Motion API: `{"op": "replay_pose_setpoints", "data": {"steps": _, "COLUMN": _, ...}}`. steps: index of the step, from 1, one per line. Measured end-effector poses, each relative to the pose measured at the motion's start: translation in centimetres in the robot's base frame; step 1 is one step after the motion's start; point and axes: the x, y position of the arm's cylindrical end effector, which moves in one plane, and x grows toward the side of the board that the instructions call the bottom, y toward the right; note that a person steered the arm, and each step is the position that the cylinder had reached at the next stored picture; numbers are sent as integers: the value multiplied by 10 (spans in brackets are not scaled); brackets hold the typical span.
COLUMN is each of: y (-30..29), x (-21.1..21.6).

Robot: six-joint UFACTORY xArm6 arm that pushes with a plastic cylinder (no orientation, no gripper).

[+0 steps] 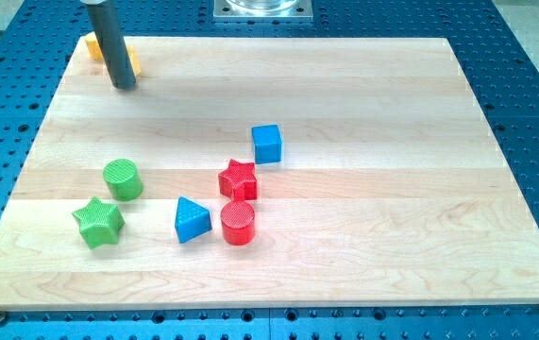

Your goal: Put the blue cube at the right of the red star

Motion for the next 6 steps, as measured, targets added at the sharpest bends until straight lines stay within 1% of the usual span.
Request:
{"op": "replay_pose_setpoints", "data": {"steps": 1, "y": 73, "x": 26}}
{"op": "replay_pose_setpoints", "data": {"steps": 2, "y": 214, "x": 39}}
{"op": "replay_pose_setpoints", "data": {"steps": 3, "y": 219, "x": 58}}
{"op": "replay_pose_setpoints", "data": {"steps": 4, "y": 183, "x": 113}}
{"op": "replay_pose_setpoints", "data": {"steps": 5, "y": 209, "x": 158}}
{"op": "replay_pose_setpoints", "data": {"steps": 6, "y": 170, "x": 149}}
